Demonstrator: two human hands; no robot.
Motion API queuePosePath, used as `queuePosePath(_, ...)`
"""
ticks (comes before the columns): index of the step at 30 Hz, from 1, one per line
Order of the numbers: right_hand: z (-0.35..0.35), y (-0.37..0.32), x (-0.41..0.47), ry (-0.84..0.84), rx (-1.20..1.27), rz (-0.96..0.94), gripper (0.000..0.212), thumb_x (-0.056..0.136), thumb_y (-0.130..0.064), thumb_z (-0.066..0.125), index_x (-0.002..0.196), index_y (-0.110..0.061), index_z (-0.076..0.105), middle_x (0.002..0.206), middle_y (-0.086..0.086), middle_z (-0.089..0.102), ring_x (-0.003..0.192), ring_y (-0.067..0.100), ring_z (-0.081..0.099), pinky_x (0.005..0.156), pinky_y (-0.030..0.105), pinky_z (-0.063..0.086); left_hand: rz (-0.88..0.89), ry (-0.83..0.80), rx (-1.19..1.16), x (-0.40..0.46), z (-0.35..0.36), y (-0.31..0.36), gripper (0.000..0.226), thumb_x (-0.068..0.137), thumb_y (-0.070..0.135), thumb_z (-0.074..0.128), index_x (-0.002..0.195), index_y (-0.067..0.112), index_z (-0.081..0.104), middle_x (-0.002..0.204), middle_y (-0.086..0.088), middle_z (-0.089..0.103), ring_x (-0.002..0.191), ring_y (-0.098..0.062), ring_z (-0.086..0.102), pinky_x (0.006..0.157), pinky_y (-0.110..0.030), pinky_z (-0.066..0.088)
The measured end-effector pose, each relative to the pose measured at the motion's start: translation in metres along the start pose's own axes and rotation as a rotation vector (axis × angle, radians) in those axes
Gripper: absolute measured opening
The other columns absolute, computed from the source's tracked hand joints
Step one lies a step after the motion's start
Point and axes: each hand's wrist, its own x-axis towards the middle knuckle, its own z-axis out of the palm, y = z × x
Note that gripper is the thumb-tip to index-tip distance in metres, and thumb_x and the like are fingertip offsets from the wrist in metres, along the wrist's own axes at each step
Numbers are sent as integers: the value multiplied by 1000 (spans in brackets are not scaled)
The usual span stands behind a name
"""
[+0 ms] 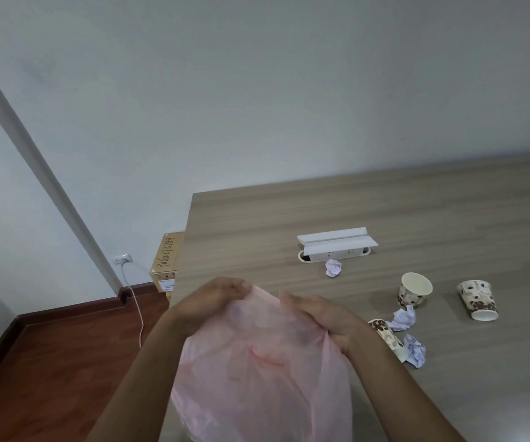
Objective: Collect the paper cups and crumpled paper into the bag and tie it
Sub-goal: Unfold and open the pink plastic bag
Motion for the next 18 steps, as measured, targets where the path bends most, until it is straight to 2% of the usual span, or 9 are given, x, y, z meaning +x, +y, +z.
queuePosePath(2,-5,6,-6,-54,-182,53,17,84,-15,73,69,-9,68,62,1,68,51,8,64,51,20,51,-8,135,-298,-8,-13,0,18,89,24,64,87,6,65,80,-13,63,69,-22,59,64,-32,48)
queuePosePath(3,-7,7,-10,-59,-243,88,20,89,-8,67,69,-8,68,60,0,68,48,6,63,48,18,50,-30,185,-393,-11,-21,1,18,89,22,62,87,4,66,79,-14,64,69,-24,61,65,-32,51)
queuePosePath(5,-15,12,-10,-67,-399,127,15,84,-12,74,84,2,69,72,5,71,59,10,67,58,22,54,-80,281,-476,-15,-37,-4,21,90,19,61,77,6,70,74,-12,66,65,-23,65,68,-33,53)
queuePosePath(7,-22,14,-8,-15,-593,126,44,64,-26,88,93,3,71,85,9,71,73,17,67,71,31,54,-78,378,-585,-19,-51,-7,27,89,19,63,66,11,73,68,-8,66,62,-21,66,74,-36,52)
queuePosePath(9,-27,19,-10,117,-729,54,28,57,-27,85,81,-15,77,81,2,71,75,15,64,71,31,50,-76,412,-709,-21,-64,-12,10,83,20,68,78,12,69,70,-7,64,65,-22,65,72,-36,54)
queuePosePath(11,-33,23,-8,250,-806,-25,8,63,-20,80,67,-24,73,70,-9,66,67,8,59,64,23,45,-83,430,-772,-22,-73,-19,24,77,22,73,96,13,61,74,-6,62,68,-22,65,63,-33,57)
queuePosePath(13,-37,23,-8,424,-917,-107,16,68,-25,82,61,-24,67,60,-12,56,59,3,51,57,17,38,-76,470,-785,-22,-80,-27,40,77,23,73,114,11,62,86,-7,65,79,-23,66,69,-36,57)
queuePosePath(15,-43,23,-11,473,-783,-160,16,77,-25,79,66,-22,68,61,-10,57,53,2,51,54,16,40,-67,498,-828,-23,-86,-33,55,81,24,71,132,7,58,113,-11,64,105,-28,62,92,-41,52)
queuePosePath(18,-44,16,-22,180,-73,-84,11,74,-2,76,83,-4,69,78,8,69,61,10,66,57,24,55,-67,506,-883,-25,-92,-38,63,80,26,71,138,8,54,138,-10,54,129,-29,51,112,-46,36)
